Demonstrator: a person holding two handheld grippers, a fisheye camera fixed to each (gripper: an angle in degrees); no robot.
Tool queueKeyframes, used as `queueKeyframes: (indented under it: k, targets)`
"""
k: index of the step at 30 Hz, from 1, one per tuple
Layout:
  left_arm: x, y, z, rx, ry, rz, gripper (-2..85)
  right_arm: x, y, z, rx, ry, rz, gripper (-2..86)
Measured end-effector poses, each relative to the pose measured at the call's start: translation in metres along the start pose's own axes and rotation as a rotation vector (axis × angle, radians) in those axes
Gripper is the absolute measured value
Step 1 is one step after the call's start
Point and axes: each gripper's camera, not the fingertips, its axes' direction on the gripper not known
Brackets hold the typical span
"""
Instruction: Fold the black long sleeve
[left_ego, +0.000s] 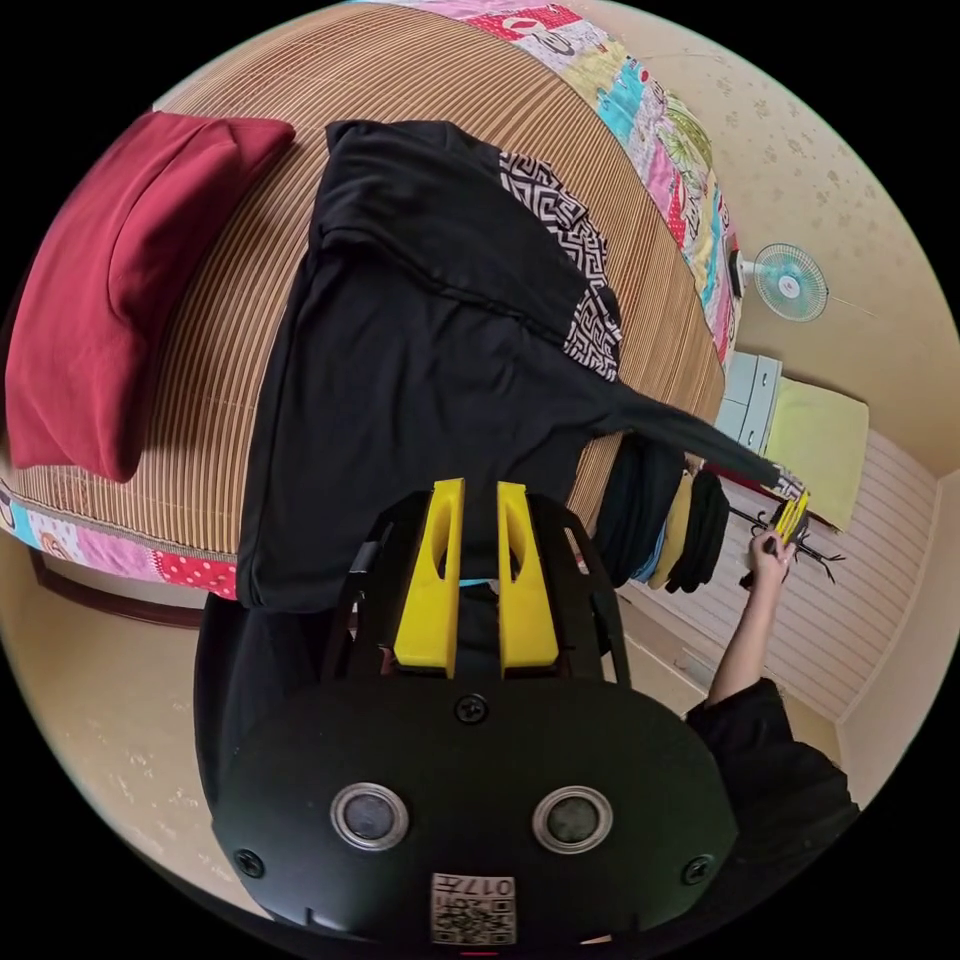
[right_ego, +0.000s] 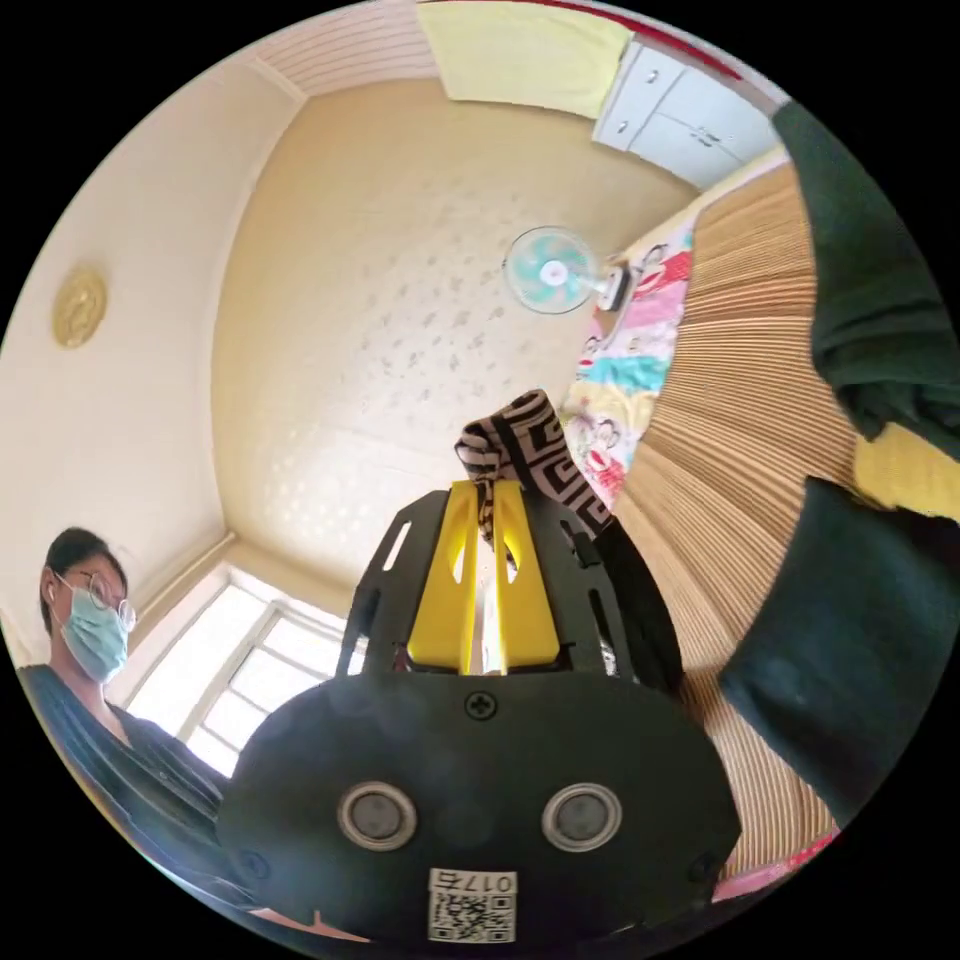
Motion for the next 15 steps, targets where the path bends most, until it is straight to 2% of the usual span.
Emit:
queueKeyframes:
  k: [3,7,9,12,15]
  targets:
    - [-0.015,0.010,-0.006,0.003,0.004,-0.016,6.4,-0.037,0.043,0.115,-0.192,-0.060,-0.159,4.0]
    - [-0.045,0.027,-0.019,0.020,0.020,-0.059,6.4,-0.025,0.150,0.246,-0.524,0.014,-0.195,4.6]
    - [-0.060,0.034,-0.025,0.027,0.019,-0.076,6.4,0.018,0.249,0.314,-0.844,0.140,-0.167,5.8]
    - [-0.087,0.044,-0.031,0.029,0.018,-0.102,6.4,0.071,0.359,0.341,-1.210,0.256,-0.098,8.6]
    - [-0.107,0.051,-0.036,0.022,0.000,-0.085,6.7,0.081,0.404,0.315,-1.313,0.348,-0.187,9.1]
